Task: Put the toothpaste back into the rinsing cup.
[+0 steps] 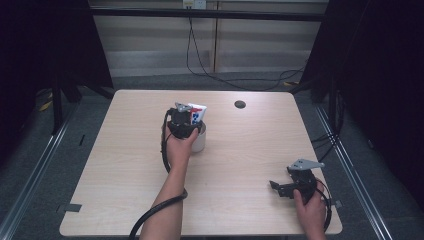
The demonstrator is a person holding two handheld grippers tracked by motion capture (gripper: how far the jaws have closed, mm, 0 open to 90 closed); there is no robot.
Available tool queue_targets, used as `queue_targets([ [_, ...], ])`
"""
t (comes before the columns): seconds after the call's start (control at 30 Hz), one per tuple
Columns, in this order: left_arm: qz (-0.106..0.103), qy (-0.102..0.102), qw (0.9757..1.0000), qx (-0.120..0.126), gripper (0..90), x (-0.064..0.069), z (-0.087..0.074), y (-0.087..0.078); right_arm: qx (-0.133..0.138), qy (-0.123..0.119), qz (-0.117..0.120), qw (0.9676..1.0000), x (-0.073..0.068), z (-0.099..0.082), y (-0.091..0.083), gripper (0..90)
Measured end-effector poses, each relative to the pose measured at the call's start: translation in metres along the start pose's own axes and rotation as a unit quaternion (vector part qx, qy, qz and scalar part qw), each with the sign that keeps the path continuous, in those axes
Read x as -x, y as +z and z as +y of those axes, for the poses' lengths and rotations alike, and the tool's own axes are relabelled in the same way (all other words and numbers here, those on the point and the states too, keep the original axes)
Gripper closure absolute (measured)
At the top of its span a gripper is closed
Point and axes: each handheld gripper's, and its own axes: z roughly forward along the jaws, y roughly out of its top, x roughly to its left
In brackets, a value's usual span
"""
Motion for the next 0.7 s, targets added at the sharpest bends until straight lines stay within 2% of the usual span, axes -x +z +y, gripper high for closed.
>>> queue_targets([
  [0.07,0.003,0.005,1.0,-0.005,58.8,-0.0002,-0.0004,-0.0006,0.0,0.0,0.0,1.0,0.0,0.0,0.0,9.2],
  [0.17,0.005,-0.001,1.0,-0.003,58.6,0.0009,-0.0011,-0.0001,0.0,0.0,0.0,1.0,0.0,0.0,0.0,9.2],
  [0.33,0.005,0.001,1.0,-0.006,58.2,0.0021,-0.0025,0.0002,0.0,0.0,0.0,1.0,0.0,0.0,0.0,9.2],
  [0.4,0.007,0.008,0.9999,-0.012,58.0,0.0017,-0.0033,0.0003,0.0,0.0,0.0,1.0,0.0,0.0,0.0,9.2],
  [0.47,0.005,0.004,0.9999,-0.011,57.7,0.0024,-0.0041,0.0011,0.0,0.0,0.0,1.0,0.0,0.0,0.0,9.2],
  [0.7,0.007,0.01,0.9998,-0.017,57.3,0.003,-0.0064,0.0018,-0.001,0.0,0.0,1.0,0.0001,0.0,-0.0001,9.2],
])
